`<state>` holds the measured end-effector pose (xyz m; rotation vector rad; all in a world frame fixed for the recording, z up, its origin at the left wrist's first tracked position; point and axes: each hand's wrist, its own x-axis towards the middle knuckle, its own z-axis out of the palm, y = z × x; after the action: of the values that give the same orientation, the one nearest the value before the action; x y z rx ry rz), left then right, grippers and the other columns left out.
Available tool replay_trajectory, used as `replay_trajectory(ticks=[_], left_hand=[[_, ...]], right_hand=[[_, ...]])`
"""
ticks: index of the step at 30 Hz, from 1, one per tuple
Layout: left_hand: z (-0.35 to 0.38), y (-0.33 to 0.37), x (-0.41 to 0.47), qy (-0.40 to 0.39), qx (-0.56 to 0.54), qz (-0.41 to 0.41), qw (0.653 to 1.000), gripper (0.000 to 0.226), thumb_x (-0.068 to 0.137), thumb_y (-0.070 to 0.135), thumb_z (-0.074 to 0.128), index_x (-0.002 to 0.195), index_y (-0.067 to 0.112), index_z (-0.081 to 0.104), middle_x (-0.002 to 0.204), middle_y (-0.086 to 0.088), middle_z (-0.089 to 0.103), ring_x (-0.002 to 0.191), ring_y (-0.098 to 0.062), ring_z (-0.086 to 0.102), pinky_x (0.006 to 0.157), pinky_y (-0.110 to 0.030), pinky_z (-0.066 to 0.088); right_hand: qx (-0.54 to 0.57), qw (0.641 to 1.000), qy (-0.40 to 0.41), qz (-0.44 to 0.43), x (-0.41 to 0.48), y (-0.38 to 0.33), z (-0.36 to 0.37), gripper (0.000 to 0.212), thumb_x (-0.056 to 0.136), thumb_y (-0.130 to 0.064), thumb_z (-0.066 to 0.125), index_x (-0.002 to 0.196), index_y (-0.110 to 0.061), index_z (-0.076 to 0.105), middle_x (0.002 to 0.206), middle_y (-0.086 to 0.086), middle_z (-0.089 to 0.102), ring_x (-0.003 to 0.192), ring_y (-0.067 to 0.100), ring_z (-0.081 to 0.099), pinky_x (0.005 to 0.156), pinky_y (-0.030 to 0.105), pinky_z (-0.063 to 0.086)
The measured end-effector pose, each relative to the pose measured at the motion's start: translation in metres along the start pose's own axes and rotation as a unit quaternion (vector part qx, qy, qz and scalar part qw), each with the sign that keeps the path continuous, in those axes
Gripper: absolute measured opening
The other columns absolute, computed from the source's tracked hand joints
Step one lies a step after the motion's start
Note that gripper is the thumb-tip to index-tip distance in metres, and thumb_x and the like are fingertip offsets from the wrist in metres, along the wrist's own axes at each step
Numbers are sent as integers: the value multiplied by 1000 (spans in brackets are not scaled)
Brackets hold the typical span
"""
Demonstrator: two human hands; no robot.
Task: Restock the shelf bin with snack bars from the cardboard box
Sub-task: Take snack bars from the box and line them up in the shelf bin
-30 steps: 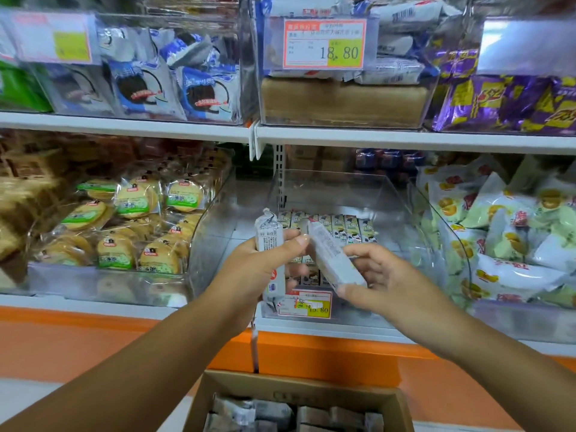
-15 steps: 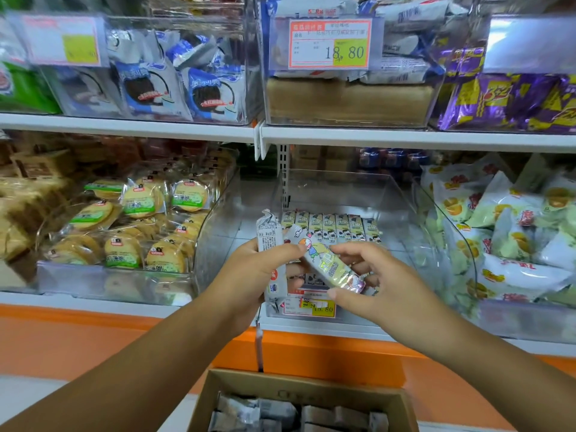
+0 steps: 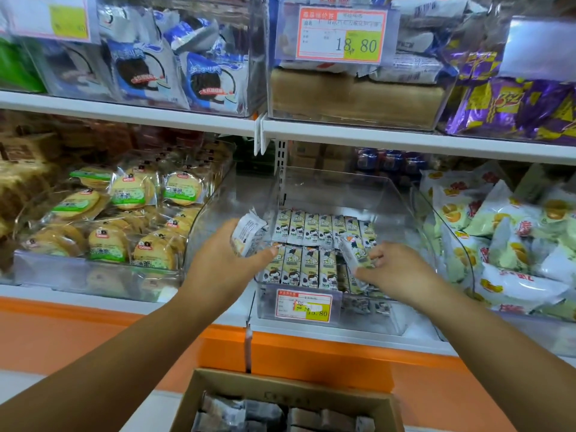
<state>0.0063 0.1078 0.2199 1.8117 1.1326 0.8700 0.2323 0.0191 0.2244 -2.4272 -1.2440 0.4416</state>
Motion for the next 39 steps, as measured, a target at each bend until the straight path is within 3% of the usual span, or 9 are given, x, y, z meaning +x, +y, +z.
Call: replay_trajectory(ticks=[5,9,13,17,21,25,30,35,39], left_hand=[[-1,-3,2,-22,-9,0,1000,20,91,21,65,105,30,54,84,-3,64,67,-15,56,59,-29,43],[-1,-6,-1,-22,-36,31,999,19,89,20,57,104,32,56,95,-4,58,70,-15,53,65,-31,42],[-2,1,-2,34,-41,76,996,43,91,25,51,133,20,50,119,-7,50,94,-6,52,79,-29,42],[3,13,-12,-29,-69,130,989,32,95,20,60,121,38,55,107,-2,65,93,-14,63,78,-39,54],[16,13,-23,-120,-49,137,982,45,87,26,72,120,50,53,102,14,72,93,-8,69,81,-42,59],[28,15,-32,-180,-59,132,973,48,84,27,76,125,43,56,112,11,70,102,-11,67,89,-43,55],[34,21,-38,-179,-2,152,972,49,81,39,77,122,46,53,104,18,63,94,-2,62,82,-27,52],[29,20,-35,-253,-60,89,962,21,94,32,62,112,42,61,102,9,68,88,-10,68,75,-30,53],[27,14,-33,-217,-65,91,970,31,93,25,64,117,45,61,108,16,71,89,-9,70,68,-21,56]], right_hand=[[28,995,-78,46,20,0,16,43,78,-42,76,64,-13,48,69,10,46,64,20,49,58,27,35],[78,989,-113,52,26,0,18,31,82,-29,75,72,-4,59,85,17,64,85,29,69,89,45,55],[139,981,-116,76,24,1,13,32,83,-13,74,103,11,64,111,21,66,80,20,66,86,34,57],[86,994,-62,38,14,0,0,46,88,-26,68,124,0,58,104,15,69,84,25,68,81,34,54],[205,977,-5,-60,-16,-13,-17,16,93,-33,59,103,-21,66,92,1,73,78,14,70,78,31,58],[306,939,-76,-137,-56,-31,-23,24,88,-41,60,103,-24,67,89,0,74,75,15,71,69,27,59],[318,935,-23,-154,-66,-32,-18,15,84,-30,70,96,-22,67,89,10,70,51,1,56,53,17,48],[392,905,-74,-149,-55,-13,-29,28,85,-10,67,109,-25,65,119,2,65,88,12,67,83,28,55],[455,873,-118,-132,-51,-6,-27,43,87,4,61,121,-23,61,136,6,55,114,19,62,99,33,50]])
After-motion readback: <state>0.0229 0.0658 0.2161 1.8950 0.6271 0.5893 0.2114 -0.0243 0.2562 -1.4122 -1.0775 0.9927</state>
